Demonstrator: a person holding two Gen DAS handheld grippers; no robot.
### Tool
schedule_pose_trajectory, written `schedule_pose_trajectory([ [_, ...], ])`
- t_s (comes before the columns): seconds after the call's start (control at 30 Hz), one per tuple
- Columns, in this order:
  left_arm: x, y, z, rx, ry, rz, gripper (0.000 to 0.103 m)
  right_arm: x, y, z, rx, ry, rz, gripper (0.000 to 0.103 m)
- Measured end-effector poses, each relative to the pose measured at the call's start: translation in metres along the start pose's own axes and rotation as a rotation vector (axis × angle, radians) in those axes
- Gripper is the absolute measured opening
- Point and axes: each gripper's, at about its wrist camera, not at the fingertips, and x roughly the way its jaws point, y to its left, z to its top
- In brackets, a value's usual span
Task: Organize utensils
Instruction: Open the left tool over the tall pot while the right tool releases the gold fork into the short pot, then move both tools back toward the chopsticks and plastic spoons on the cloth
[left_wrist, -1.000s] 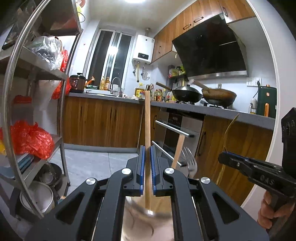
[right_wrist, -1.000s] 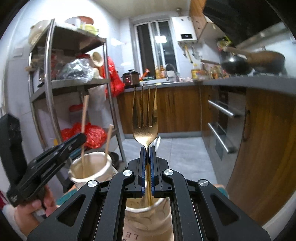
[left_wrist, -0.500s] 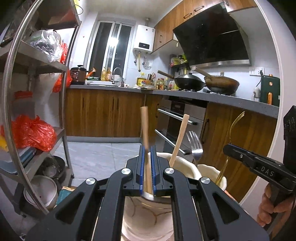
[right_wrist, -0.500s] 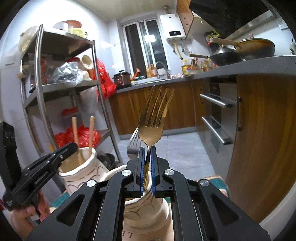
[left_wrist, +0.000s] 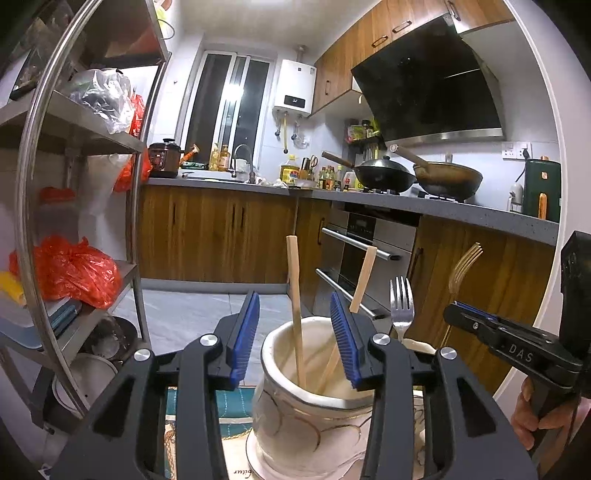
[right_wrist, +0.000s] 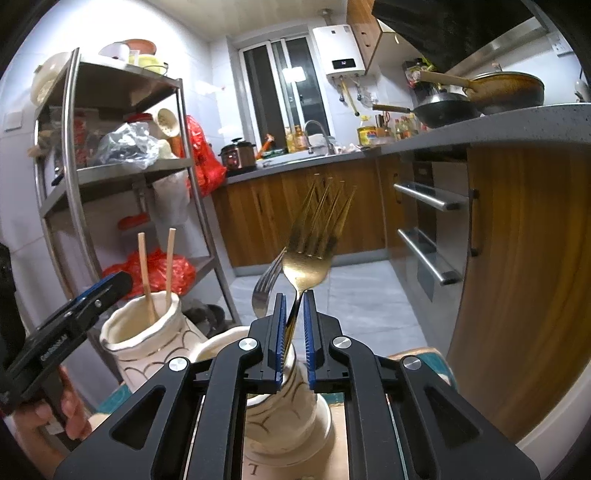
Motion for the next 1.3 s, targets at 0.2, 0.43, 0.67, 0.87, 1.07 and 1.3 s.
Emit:
schedule_pose_trajectory([
  [0.2, -0.001, 0.0, 0.0, -0.002, 0.001, -0.002, 0.041, 0.001, -0.001, 0.001, 0.003, 0.003, 0.002, 0.017],
  [0.43, -0.007, 0.002, 0.001, -0.005, -0.012, 0.013, 0.06, -0.006, -0.002, 0.002, 0.013, -0.006, 0.022, 0.053],
  [0.67, -0.023, 0.006, 0.001, -0.023, -0.036, 0.059, 0.092, -0.029, 0.0, 0.005, 0.0, -0.03, 0.047, 0.096],
  [0.87, -0.043, 0.007, -0.008, -0.038, -0.01, 0.061, 0.097, -0.049, 0.003, -0.003, -0.05, -0.031, -0.006, 0.098],
  [1.07, -0.059, -0.004, -0.025, -0.017, 0.055, 0.047, 0.097, -0.071, -0.003, -0.02, -0.052, 0.003, -0.038, 0.098],
  [1.3, -0.073, -0.024, -0.057, -0.004, 0.183, 0.014, 0.097, -0.096, -0.018, -0.047, -0.037, 0.079, -0.064, 0.098],
])
